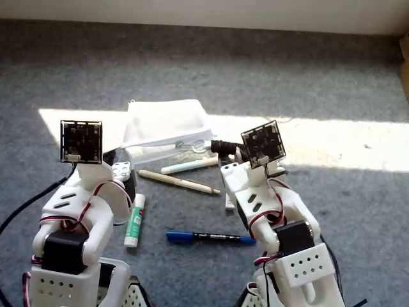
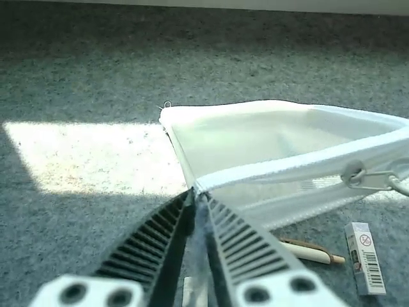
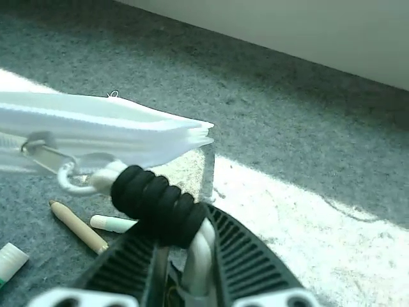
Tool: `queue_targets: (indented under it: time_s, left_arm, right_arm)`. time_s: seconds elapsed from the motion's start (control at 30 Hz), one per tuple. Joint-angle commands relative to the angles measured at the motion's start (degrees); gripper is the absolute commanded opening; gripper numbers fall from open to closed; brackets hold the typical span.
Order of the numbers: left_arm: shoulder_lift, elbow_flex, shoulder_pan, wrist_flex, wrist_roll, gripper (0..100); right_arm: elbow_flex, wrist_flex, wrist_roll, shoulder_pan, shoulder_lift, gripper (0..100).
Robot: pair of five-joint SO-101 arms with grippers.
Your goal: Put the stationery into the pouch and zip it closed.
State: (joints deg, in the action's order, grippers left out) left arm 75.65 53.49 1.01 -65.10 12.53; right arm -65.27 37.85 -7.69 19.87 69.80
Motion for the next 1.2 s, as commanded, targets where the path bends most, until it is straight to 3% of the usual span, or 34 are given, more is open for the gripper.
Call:
queue_targets:
  time_s: [0.0,0.23,0.5,0.73,1.17]
  left_arm:
    - [0.57,-0.40,2.15,0.09,-0.35,1]
    - [0.57,-0.40,2.15,0.09,-0.35,1]
    - [0.57,-0.40,1.80,0.09,-0.35,1]
    - [0.04,-0.13,1.71,-0.26,0.26,20]
    - [0.04,3.21,-2.51,0.35,1.58,21]
  right_arm:
    - [2.77,-1.19,0.09,-4.53,1.19,0.5]
    - [2.77,-2.77,4.57,-8.75,1.19,0.5]
    - [2.77,-2.77,5.71,-8.75,1.19,0.5]
    - [2.86,-2.68,5.71,-6.81,1.19,0.5]
    - [3.12,-2.68,5.71,-5.14,1.19,0.5]
